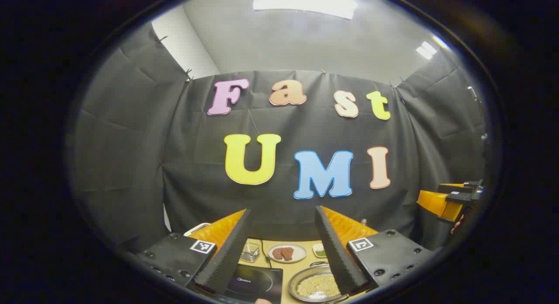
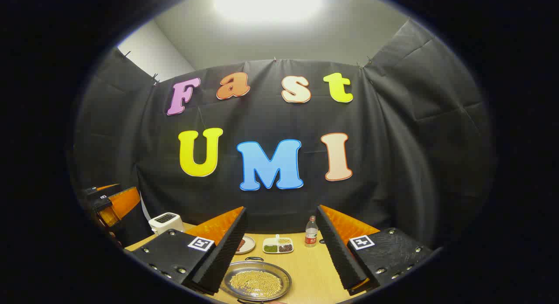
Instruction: First push the handle of the pot to place it horizontally, then grasp the pot with both hands and set it on the induction cooktop.
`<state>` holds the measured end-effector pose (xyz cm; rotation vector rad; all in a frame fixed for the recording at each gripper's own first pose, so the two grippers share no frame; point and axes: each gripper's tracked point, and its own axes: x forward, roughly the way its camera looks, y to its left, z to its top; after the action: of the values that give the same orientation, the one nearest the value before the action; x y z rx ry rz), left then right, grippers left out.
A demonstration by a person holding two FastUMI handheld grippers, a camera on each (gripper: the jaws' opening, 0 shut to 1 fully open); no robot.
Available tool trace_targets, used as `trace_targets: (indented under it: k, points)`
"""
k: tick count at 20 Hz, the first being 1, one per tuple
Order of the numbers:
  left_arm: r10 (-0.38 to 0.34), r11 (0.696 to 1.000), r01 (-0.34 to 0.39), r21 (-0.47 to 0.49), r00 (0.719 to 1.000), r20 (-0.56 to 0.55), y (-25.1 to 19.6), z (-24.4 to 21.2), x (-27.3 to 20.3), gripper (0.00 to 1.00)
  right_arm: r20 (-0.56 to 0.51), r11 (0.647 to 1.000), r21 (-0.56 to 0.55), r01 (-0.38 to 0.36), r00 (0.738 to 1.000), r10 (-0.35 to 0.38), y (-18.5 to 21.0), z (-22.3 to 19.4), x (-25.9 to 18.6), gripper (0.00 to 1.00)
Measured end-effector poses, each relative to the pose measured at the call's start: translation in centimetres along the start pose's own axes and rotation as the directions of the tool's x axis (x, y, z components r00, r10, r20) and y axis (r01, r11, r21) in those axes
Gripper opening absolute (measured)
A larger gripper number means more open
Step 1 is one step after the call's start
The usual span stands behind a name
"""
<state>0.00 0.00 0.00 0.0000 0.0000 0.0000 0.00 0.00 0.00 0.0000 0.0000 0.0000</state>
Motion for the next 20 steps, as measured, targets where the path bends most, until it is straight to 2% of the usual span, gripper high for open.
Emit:
trace_targets:
  k: [20]
  points:
    - [-0.002, 1.000, 0.002, 0.016, 1.000, -0.023, 0.7, -1.2, -0.4, 0.92, -0.038, 0.999, 0.031, 0.009, 0.999, -0.008, 0.0, -1.6, -0.5, 0.97]
